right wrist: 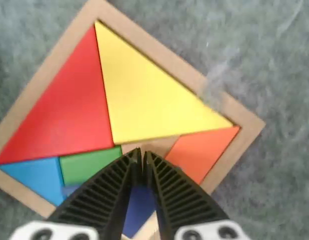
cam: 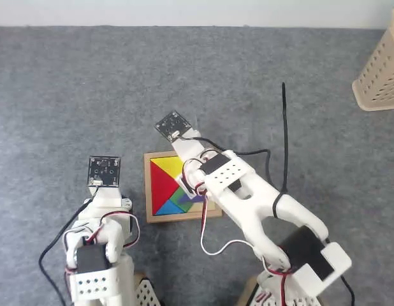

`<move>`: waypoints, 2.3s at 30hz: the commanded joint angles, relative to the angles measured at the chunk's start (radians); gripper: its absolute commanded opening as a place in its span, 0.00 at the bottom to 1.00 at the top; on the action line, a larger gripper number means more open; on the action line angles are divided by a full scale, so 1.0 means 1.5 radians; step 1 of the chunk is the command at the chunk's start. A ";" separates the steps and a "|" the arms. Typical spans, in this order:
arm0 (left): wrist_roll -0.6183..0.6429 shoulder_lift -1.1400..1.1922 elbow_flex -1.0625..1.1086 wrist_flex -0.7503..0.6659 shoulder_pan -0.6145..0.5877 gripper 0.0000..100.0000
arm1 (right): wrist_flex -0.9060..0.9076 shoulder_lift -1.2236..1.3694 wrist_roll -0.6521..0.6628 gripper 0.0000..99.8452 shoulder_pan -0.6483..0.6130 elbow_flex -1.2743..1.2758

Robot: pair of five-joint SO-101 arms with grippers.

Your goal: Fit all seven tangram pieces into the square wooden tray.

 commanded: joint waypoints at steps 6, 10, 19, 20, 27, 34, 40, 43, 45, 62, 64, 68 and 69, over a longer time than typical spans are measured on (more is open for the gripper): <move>-0.004 -0.007 -0.004 0.003 0.000 0.01 | 0.019 -0.049 0.005 0.01 -0.020 -0.017; -0.004 -0.007 -0.004 0.003 0.000 0.01 | 0.019 -0.064 0.007 0.01 -0.025 0.000; -0.004 -0.007 -0.004 0.003 0.000 0.01 | 0.019 -0.069 0.008 0.01 -0.061 0.008; -0.004 -0.007 -0.004 0.003 0.000 0.01 | 0.019 -0.069 0.008 0.01 -0.068 0.010; -0.004 -0.007 -0.004 0.003 0.000 0.01 | 0.019 -0.066 0.010 0.01 -0.085 0.030; -0.004 -0.007 -0.004 0.003 0.000 0.01 | 0.048 -0.069 0.026 0.01 -0.085 0.040; -0.004 -0.007 -0.004 0.003 0.000 0.01 | 0.052 -0.073 0.029 0.01 -0.081 0.040; -0.004 -0.007 -0.004 0.003 0.000 0.01 | 0.064 -0.119 0.029 0.01 -0.064 0.041; -0.004 -0.007 -0.004 0.003 0.000 0.01 | 0.088 -0.166 0.029 0.01 -0.044 0.044; -0.004 -0.007 -0.004 0.003 0.000 0.01 | 0.059 -0.233 0.029 0.01 0.010 0.143; -0.004 -0.007 -0.004 0.003 0.000 0.01 | 0.093 -0.295 0.029 0.01 0.033 0.147; -0.004 -0.007 -0.004 0.003 0.000 0.01 | 0.143 -0.418 0.029 0.01 0.078 0.202; -0.004 -0.007 -0.004 0.003 0.000 0.01 | 0.146 -0.449 0.030 0.01 0.088 0.225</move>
